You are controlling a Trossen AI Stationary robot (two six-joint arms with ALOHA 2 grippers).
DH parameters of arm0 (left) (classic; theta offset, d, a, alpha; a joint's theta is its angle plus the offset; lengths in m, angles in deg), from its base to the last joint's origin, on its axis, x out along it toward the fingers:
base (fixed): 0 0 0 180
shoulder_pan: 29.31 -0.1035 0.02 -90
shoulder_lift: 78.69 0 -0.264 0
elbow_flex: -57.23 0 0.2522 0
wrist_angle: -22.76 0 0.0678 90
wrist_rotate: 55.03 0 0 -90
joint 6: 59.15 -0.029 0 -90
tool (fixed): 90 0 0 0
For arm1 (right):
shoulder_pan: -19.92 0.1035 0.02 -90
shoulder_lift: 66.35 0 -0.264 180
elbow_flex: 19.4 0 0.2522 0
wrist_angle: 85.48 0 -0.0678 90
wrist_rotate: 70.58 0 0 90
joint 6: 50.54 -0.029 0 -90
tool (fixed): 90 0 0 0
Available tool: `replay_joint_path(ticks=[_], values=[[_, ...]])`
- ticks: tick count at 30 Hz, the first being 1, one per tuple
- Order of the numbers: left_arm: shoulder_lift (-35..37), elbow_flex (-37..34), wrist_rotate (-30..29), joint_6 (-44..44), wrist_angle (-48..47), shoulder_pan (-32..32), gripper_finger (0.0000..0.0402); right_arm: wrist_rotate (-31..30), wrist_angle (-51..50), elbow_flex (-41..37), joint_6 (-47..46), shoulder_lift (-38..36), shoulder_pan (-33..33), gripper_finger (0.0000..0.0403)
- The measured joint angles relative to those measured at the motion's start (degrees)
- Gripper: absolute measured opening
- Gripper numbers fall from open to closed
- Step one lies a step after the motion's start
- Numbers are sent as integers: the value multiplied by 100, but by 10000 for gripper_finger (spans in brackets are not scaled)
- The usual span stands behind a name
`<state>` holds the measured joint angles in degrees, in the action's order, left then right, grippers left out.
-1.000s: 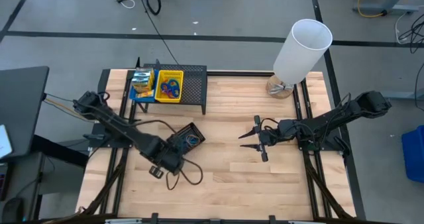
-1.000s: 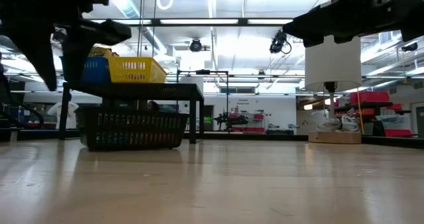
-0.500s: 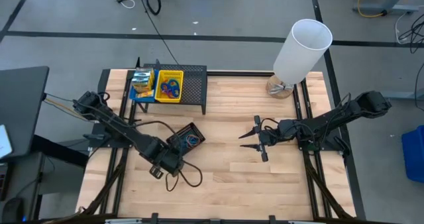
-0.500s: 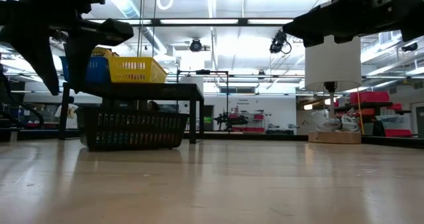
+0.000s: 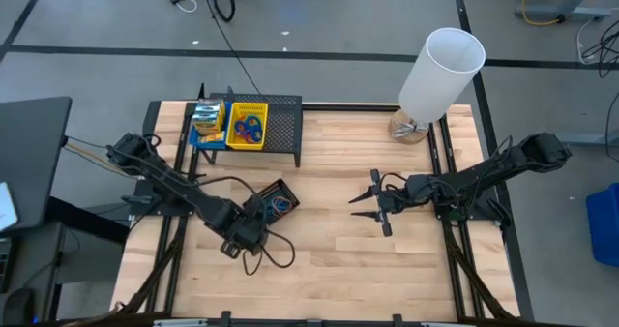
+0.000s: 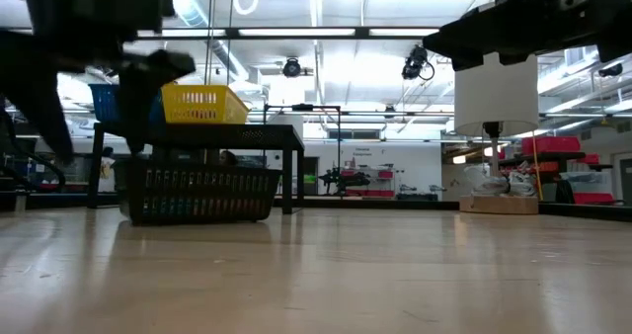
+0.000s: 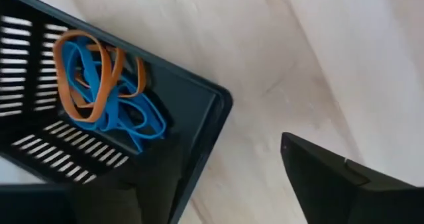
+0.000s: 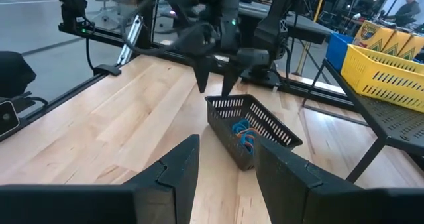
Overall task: Pick & Place Office Desk Supplies
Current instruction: Put the black bin on the shelf
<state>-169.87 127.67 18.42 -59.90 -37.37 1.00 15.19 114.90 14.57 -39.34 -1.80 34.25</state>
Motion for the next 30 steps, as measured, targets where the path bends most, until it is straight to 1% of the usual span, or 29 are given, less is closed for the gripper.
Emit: replay_joint_path(ticks=[4, 8, 11, 17, 20, 24, 27, 30], values=[[-2, -275, -167, -74, 240, -2, 271, 0, -12, 0, 13, 0, 0, 153], [-2, -347, -477, -149, 253, -39, 250, 2, -11, 0, 22, 0, 0, 153], [-2, -345, -848, -159, 267, -51, 219, 2, -9, 0, 22, 0, 0, 153], [-2, -345, -868, -186, 253, -241, 142, 2, -7, 0, 17, 0, 0, 153], [-2, -345, -869, -189, 265, -272, 94, 2, -7, 0, 17, 0, 0, 153], [-2, -343, -891, -356, 348, -249, 20, 4, -7, 0, 19, 0, 0, 153], [-2, -340, -922, -370, 483, -251, 9, 4, -5, 0, 20, 0, 0, 153], [-8, -249, -1079, -298, 581, -249, 8, 4, -5, 0, 20, 0, 0, 153]])
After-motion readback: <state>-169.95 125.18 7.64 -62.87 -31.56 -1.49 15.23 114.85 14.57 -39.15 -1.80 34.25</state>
